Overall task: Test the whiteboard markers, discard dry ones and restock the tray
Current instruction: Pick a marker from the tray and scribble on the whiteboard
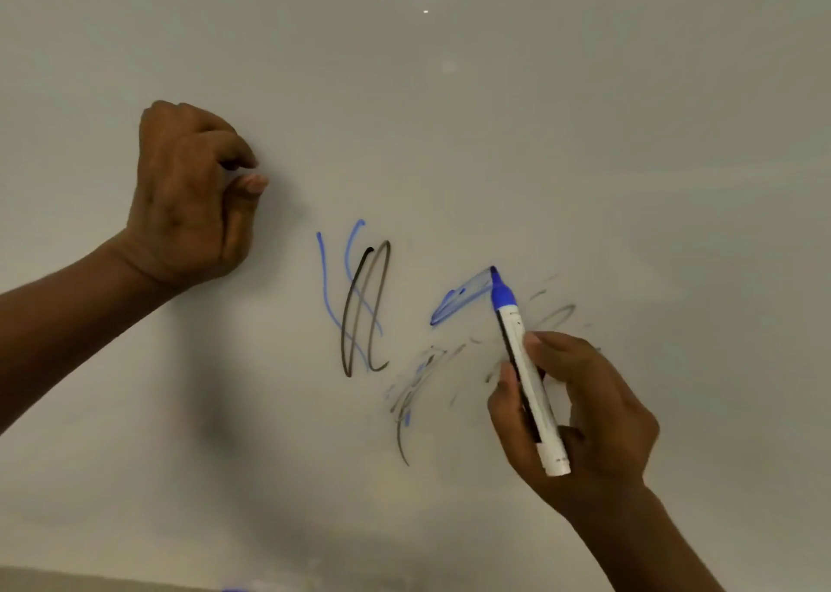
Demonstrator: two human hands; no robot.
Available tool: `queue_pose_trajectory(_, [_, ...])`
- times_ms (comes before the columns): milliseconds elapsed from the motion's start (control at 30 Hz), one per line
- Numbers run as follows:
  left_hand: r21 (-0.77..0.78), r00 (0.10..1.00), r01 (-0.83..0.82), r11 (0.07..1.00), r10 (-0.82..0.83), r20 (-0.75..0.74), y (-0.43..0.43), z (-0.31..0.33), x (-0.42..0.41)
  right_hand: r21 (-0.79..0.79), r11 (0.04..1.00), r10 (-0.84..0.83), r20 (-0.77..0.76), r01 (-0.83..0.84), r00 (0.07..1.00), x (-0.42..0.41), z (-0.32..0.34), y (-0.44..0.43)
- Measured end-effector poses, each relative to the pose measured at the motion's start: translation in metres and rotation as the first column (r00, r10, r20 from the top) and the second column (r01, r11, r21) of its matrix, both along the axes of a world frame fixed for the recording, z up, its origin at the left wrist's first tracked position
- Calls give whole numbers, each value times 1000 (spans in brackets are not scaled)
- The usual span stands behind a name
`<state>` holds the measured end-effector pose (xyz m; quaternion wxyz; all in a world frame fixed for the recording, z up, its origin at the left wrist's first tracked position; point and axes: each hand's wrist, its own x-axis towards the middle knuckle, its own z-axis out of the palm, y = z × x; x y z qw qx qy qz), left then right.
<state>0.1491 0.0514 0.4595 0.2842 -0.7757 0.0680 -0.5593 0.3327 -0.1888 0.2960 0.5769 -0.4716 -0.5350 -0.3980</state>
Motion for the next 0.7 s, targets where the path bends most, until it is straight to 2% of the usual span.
queue_pose_trajectory(133, [-8, 998, -17, 1000, 18, 58, -2, -2, 3, -132, 989, -52, 60, 60, 997, -10, -24, 3])
queue_pose_trajectory(233, [-33, 997, -26, 999, 29, 75, -2, -1, 2, -103, 994, -44, -113, 32, 993, -16, -41, 1])
queue_pose_trajectory(333, [-68, 995, -45, 997, 51, 85, -2, 0, 5, -234, 972, -15, -125, -15, 992, -43, -79, 3])
queue_pose_trajectory(400, [-88, 992, -53, 995, 62, 108, -3, -2, 7, -281, 949, 54, -292, -139, 955, -65, -98, -3])
queue_pose_trajectory(467, [-75, 991, -80, 994, 88, 106, -8, -2, 9, -265, 924, 131, -460, -276, 878, -80, -108, -15])
queue_pose_trajectory(533, [-89, 984, -146, 985, 153, 86, -19, -1, 9, -267, 902, 145, -552, -339, 821, -89, -119, -28])
queue_pose_trajectory(633, [-323, 991, -117, 939, 133, 26, -36, -2, 6, -312, 877, 124, -588, -365, 799, -94, -131, -46])
queue_pose_trajectory(700, [-376, 990, -107, 920, 135, 48, -45, -17, 3, -334, 851, 116, -633, -406, 765, -94, -134, -56])
